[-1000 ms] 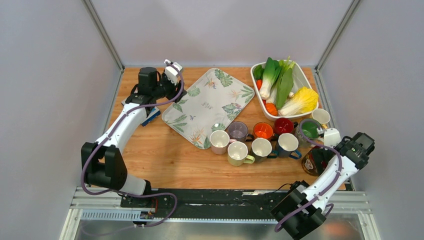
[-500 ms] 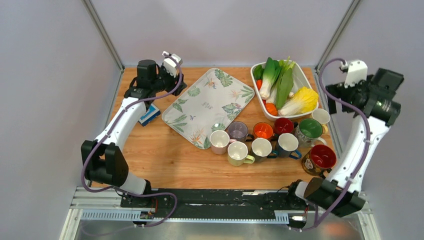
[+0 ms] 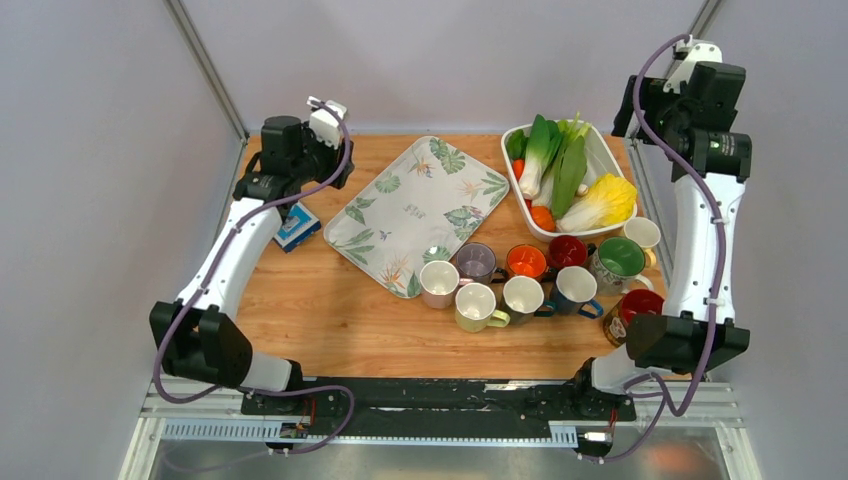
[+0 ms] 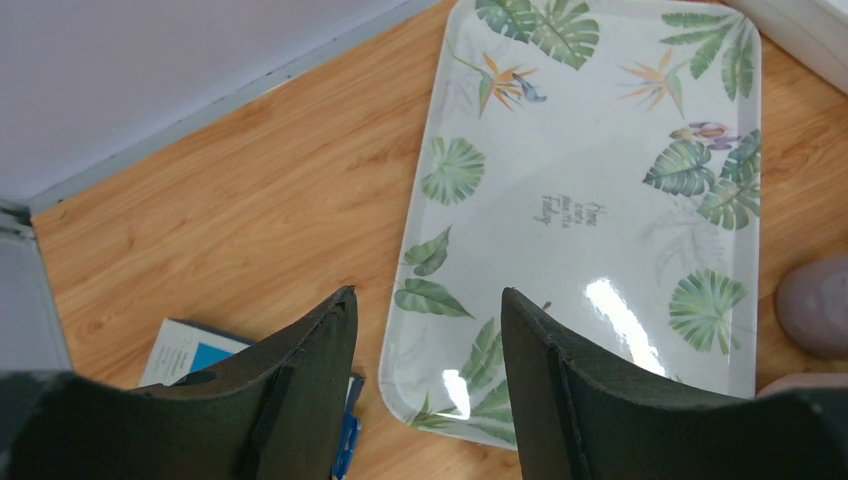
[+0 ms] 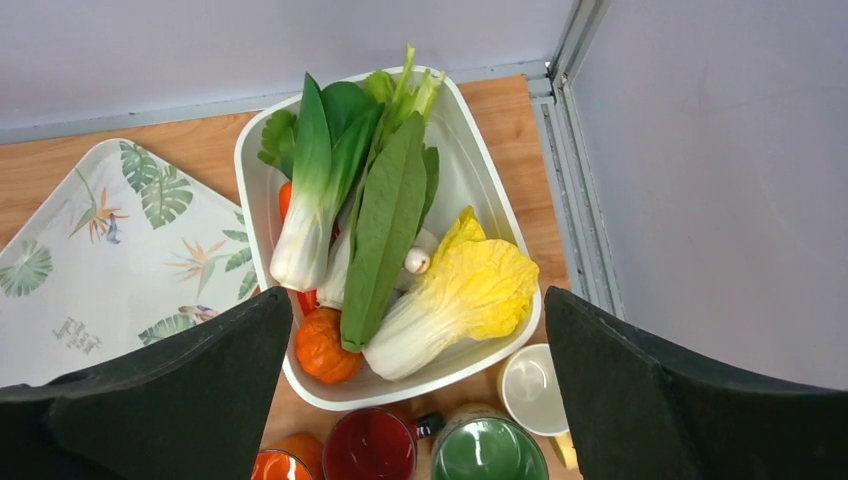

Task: Turn the mug right side up
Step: Reset both arms

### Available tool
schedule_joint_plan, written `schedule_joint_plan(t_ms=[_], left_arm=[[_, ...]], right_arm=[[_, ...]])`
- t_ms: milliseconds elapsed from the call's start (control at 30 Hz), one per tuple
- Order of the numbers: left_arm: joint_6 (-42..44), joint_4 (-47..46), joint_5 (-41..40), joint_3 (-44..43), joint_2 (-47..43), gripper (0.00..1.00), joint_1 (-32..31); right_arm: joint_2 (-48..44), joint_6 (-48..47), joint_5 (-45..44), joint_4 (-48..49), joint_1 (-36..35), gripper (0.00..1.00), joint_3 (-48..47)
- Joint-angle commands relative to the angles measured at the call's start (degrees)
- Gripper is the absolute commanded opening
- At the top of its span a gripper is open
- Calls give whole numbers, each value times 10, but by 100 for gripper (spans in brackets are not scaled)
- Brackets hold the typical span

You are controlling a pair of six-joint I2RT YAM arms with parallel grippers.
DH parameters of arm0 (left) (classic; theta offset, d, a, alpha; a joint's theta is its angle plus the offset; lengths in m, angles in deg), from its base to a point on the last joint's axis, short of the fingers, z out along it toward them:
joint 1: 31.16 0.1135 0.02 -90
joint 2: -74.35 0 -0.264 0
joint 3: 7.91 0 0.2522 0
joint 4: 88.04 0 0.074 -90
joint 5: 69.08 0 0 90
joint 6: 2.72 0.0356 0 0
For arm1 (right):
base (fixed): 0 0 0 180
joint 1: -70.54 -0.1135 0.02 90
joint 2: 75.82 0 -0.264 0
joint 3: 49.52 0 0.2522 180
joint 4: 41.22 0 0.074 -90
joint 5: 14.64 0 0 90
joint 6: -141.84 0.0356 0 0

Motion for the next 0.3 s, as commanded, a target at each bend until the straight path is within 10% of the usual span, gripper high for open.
schedule_joint_plan(t_ms=[0,267], left_arm=[[-35,27,-42,-26,-53,63,16],[-40,61,-57,-46,-77,63,26]], right_arm=[[-5,42,-59,70,-37,100,32],[36,70,-8,107,-40,100,31]])
